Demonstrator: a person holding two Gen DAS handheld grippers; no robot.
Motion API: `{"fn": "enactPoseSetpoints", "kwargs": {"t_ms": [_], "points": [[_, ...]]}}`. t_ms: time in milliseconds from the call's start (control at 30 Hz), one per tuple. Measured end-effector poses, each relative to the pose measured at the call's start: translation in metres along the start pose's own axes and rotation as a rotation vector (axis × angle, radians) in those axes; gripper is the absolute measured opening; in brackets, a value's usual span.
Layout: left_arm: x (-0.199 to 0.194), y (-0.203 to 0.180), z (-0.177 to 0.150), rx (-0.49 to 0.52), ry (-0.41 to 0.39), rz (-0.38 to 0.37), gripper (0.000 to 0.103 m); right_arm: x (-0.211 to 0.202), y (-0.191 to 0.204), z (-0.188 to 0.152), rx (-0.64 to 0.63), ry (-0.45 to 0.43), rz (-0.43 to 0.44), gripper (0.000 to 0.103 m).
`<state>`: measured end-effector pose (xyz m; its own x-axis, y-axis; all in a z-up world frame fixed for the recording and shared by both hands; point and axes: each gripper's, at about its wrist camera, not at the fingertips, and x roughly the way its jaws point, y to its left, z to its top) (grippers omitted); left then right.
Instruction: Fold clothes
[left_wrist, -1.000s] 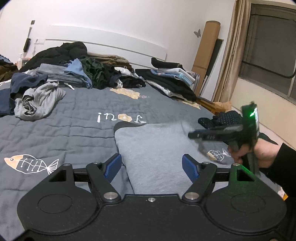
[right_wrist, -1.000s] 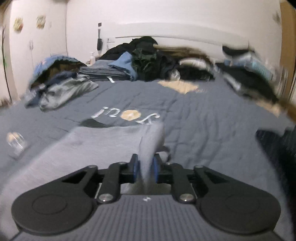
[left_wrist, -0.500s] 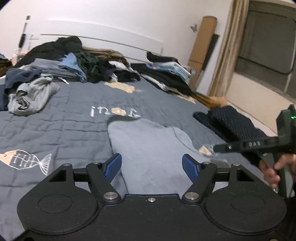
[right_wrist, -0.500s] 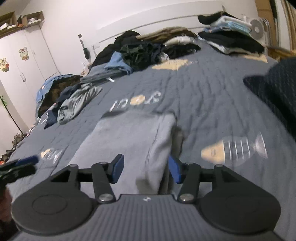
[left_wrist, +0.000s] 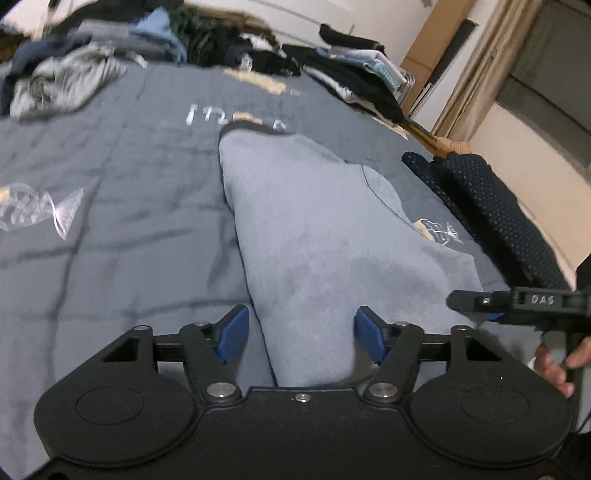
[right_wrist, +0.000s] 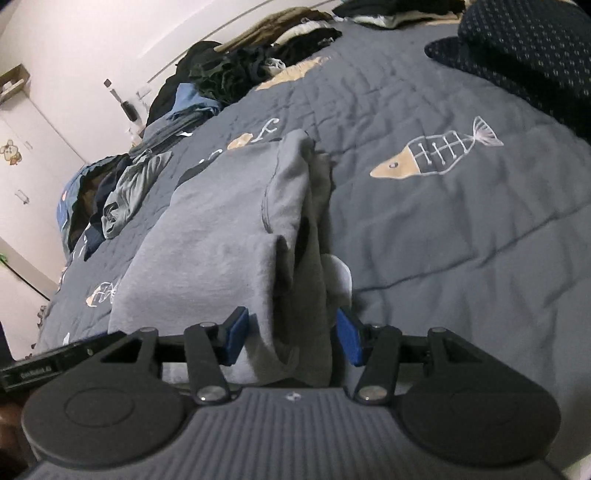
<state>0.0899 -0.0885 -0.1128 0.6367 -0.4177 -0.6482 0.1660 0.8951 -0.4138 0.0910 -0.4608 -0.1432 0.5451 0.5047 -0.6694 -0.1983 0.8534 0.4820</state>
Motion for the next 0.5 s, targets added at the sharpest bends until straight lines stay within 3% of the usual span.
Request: {"fn": "enactPoseSetpoints", "kwargs": {"t_ms": [67,100,133,167,267,367,433,500], "points": [[0.001,0.004,-0.002,-0.039,0.021,-0.022,0.058,0.001,0.002,-0.003,-0.006,0.004,0.007,0.05],[0.003,0.006,-0.003,-0.053,0.032,-0.019,0.048,0.003,0.004,-0.004,-0.011,0.01,0.005,0.047],[0.005,0.008,-0.004,-0.067,0.042,-0.018,0.04,0.005,0.005,-0.005,-0.01,0.021,0.001,0.04],[0.006,0.012,-0.005,-0.1,0.045,-0.025,0.027,0.007,0.004,-0.006,-0.001,0.032,0.009,0.026],[-0.003,0.021,-0.003,-0.209,0.036,-0.072,0.015,0.001,0.003,-0.004,0.038,0.037,0.052,0.014],[-0.018,0.017,0.001,-0.187,0.026,-0.082,0.013,-0.014,0.0,0.002,0.063,0.02,0.094,0.009],[-0.013,0.016,-0.001,-0.169,0.088,-0.053,0.013,-0.015,-0.001,0.003,0.042,0.027,0.05,0.005],[-0.009,0.013,-0.002,-0.133,0.118,-0.025,0.022,-0.007,-0.004,0.001,0.018,0.053,-0.001,0.005]]}}
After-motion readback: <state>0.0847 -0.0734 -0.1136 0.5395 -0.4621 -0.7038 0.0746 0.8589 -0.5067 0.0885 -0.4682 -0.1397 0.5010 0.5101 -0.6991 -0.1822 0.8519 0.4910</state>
